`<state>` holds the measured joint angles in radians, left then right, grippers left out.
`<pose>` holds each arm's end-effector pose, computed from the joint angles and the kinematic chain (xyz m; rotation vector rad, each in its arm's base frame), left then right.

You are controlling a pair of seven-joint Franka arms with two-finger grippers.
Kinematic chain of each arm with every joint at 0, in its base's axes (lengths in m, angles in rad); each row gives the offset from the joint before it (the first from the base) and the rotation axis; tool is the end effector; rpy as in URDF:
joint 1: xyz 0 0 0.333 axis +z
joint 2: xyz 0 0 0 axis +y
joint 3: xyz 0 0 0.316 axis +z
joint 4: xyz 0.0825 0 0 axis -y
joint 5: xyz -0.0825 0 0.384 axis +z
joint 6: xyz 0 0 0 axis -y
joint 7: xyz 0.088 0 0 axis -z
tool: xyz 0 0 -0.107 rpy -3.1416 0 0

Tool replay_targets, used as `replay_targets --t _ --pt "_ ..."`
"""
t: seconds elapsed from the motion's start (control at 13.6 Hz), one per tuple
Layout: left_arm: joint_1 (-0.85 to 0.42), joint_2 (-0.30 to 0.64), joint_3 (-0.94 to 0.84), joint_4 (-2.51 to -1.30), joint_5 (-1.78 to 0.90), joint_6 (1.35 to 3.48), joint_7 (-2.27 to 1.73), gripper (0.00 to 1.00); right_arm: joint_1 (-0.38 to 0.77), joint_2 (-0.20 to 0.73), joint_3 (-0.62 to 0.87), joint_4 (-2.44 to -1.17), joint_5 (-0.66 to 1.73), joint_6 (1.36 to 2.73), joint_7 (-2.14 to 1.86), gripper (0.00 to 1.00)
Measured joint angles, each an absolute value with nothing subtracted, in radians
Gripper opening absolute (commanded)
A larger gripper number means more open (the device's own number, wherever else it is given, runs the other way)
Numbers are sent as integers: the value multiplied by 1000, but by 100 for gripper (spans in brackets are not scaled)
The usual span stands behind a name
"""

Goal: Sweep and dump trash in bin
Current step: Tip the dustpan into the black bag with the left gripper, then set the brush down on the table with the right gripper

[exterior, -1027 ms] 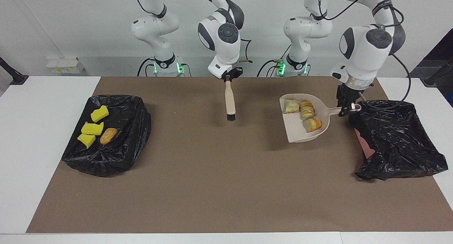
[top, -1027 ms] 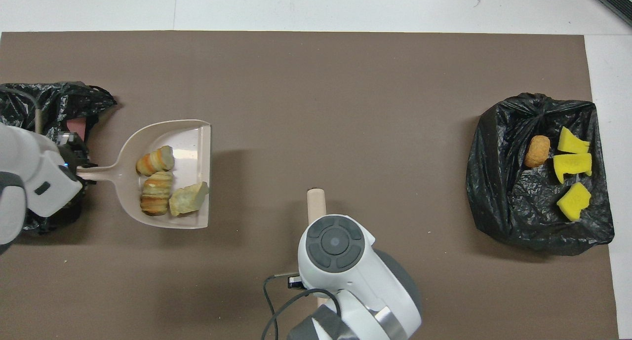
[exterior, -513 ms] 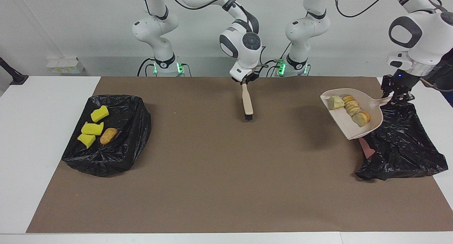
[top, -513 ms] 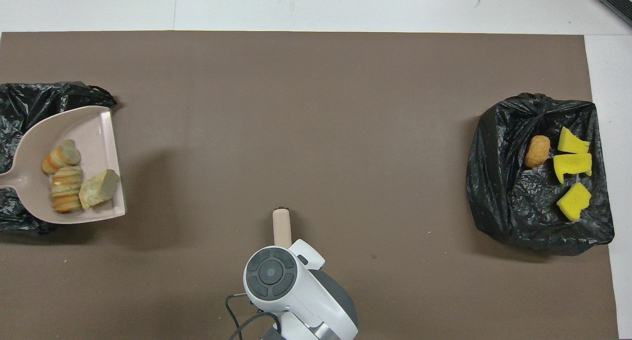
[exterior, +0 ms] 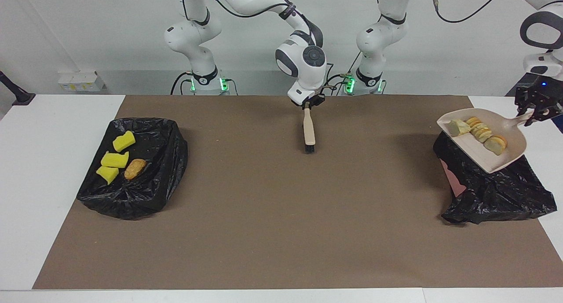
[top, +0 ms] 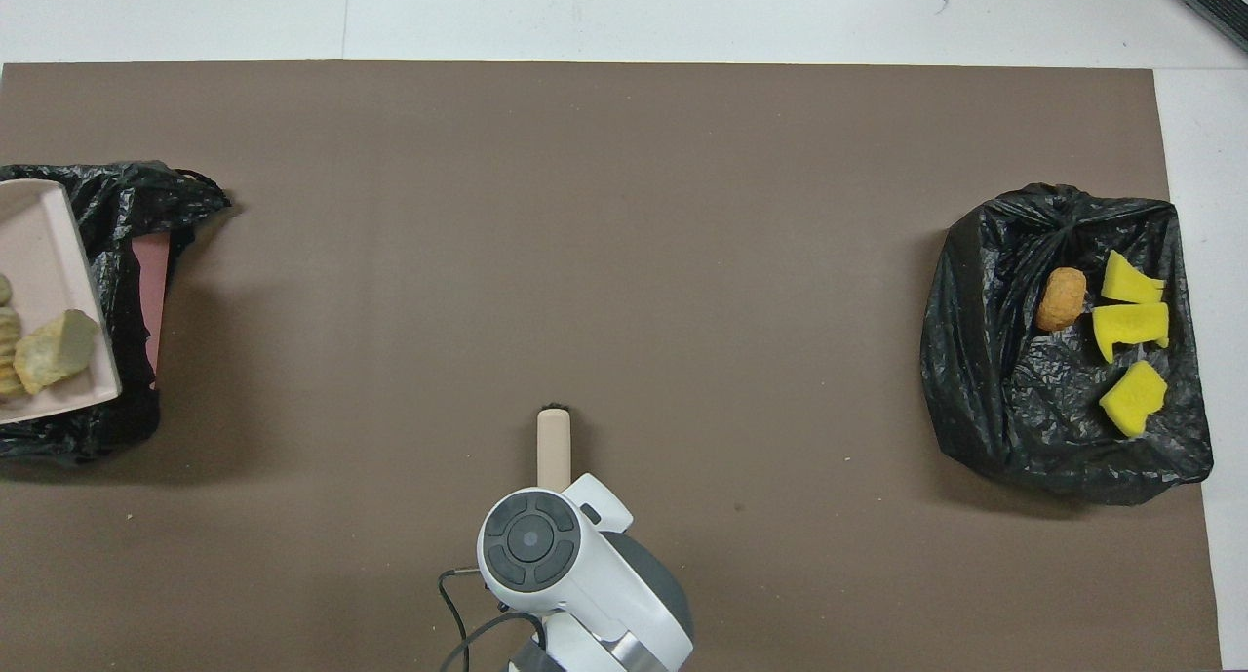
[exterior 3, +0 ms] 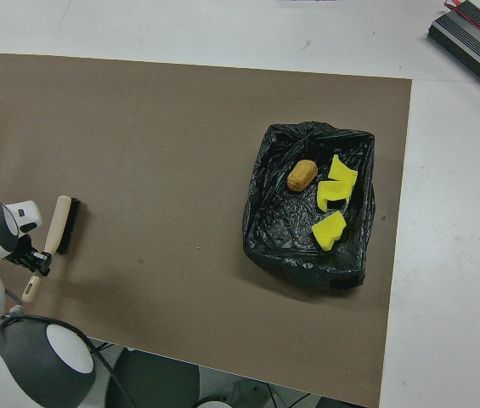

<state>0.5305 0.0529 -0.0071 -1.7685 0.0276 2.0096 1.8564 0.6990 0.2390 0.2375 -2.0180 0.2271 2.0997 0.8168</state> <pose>0.5171 0.3004 0.5403 -2.3153 1.8387 -0.0684 0.3350 0.4678 0.3268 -3.0725 0.0196 0.4402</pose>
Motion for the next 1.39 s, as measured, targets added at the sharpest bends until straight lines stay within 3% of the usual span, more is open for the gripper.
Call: replay_targets --t 0.37,0.95,1.39 --pt "555 155 -10 -1641 277 2062 1873 0 679 235 224 -1887 204 1941 817 100" --pt "519 161 -26 -1636 631 2087 1736 0 462 96 220 -1782 172 1723 562 100" --pt "436 161 -27 -1645 859 2072 1569 0 323 76 213 -1684 33 1600 320 100"
